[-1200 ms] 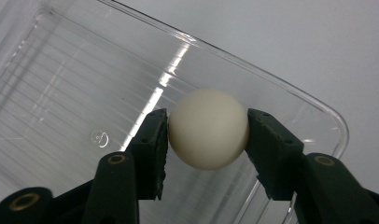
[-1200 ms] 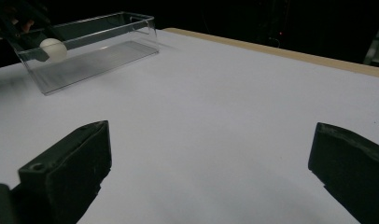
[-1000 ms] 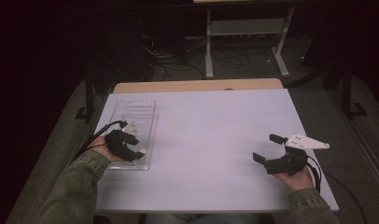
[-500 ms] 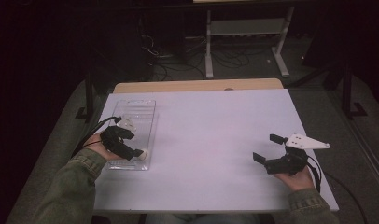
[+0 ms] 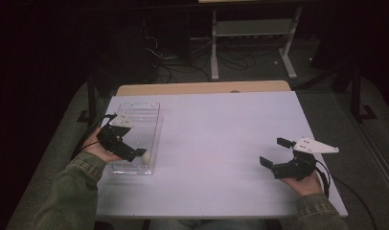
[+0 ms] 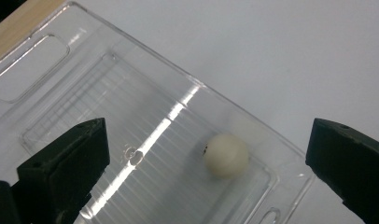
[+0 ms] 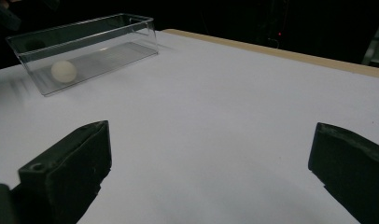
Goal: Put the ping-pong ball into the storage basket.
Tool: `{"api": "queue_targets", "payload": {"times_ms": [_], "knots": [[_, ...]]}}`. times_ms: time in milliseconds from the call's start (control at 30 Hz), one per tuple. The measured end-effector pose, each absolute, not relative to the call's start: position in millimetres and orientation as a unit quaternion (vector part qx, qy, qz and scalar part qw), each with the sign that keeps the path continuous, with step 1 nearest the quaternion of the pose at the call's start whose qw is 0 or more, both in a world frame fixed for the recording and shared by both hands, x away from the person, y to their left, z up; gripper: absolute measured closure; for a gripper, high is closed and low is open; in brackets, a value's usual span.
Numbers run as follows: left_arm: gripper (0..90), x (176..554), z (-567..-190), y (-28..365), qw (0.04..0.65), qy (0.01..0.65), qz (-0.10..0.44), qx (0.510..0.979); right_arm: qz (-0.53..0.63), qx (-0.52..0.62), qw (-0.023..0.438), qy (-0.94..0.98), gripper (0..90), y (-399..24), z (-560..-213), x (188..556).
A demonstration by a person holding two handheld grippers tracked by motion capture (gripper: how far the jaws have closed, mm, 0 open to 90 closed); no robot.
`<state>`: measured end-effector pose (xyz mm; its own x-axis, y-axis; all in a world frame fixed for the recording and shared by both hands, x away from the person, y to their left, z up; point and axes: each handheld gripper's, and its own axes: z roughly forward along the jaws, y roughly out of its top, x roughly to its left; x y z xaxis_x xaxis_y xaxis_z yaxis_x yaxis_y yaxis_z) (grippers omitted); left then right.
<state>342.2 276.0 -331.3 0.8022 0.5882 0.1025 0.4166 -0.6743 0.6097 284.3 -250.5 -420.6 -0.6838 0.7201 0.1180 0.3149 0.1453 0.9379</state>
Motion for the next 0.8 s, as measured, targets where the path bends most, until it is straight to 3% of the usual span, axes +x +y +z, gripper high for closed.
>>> {"api": "queue_targets", "payload": {"times_ms": [800], "knots": [[0.0,323.1,-317.4,272.0,0.373,0.267,0.164,0.873,0.550,0.352,0.185,0.734,0.0,-250.8,-420.1,283.7]]}}
